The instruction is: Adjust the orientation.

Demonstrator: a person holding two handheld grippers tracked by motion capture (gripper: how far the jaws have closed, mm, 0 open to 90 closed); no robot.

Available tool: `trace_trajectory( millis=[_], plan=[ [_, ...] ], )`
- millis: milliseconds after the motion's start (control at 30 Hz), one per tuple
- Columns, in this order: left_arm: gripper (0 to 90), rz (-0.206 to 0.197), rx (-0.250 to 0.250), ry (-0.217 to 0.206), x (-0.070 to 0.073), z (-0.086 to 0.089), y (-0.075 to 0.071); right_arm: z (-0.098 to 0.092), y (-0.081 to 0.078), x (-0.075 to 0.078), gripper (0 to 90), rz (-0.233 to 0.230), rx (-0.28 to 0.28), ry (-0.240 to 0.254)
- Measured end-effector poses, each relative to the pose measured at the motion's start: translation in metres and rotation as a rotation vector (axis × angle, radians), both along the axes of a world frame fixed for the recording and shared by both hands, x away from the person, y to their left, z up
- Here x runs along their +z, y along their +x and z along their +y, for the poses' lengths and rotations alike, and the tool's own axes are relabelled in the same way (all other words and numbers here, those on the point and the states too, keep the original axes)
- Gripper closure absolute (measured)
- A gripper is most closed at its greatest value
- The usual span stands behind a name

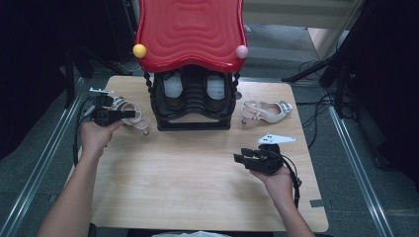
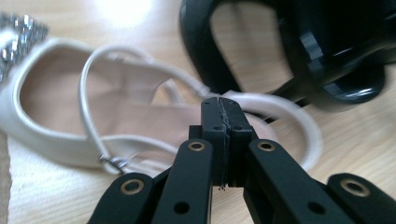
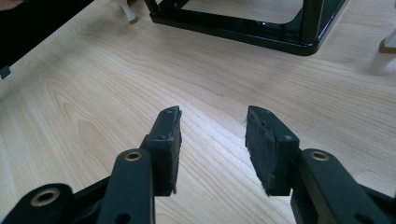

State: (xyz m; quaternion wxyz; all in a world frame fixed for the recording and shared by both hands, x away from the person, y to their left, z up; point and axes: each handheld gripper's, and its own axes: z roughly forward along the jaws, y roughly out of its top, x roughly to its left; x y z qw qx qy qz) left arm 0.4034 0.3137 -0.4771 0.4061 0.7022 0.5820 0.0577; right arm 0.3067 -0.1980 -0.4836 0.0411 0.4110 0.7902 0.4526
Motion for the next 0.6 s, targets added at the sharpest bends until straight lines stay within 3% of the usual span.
trace_trajectory(
  millis=[100, 233, 367, 533, 600],
  plan=[
    [90.0, 0.021, 0.000, 0.023, -0.010, -0.002, 0.000, 0.000, 0.002, -0.001, 56.5, 0.010, -0.001, 0.001],
    [90.0, 0.008, 0.015, 0.021, -0.013, 0.002, -0.002, -0.001, 0.001, -0.001, 56.5, 0.009, -0.001, 0.006],
    [90.0, 0.011, 0.030, 0.054, -0.014, 0.006, -0.004, -0.002, 0.001, -0.001, 56.2, 0.008, -0.004, 0.006],
    [90.0, 0.021, 0.042, 0.020, -0.017, 0.016, -0.008, -0.003, 0.002, -0.001, 55.7, 0.016, -0.005, 0.012],
    [90.0, 0.019, 0.041, 0.034, -0.017, 0.018, -0.009, -0.002, 0.002, -0.002, 55.3, 0.021, -0.005, 0.013]
  ],
)
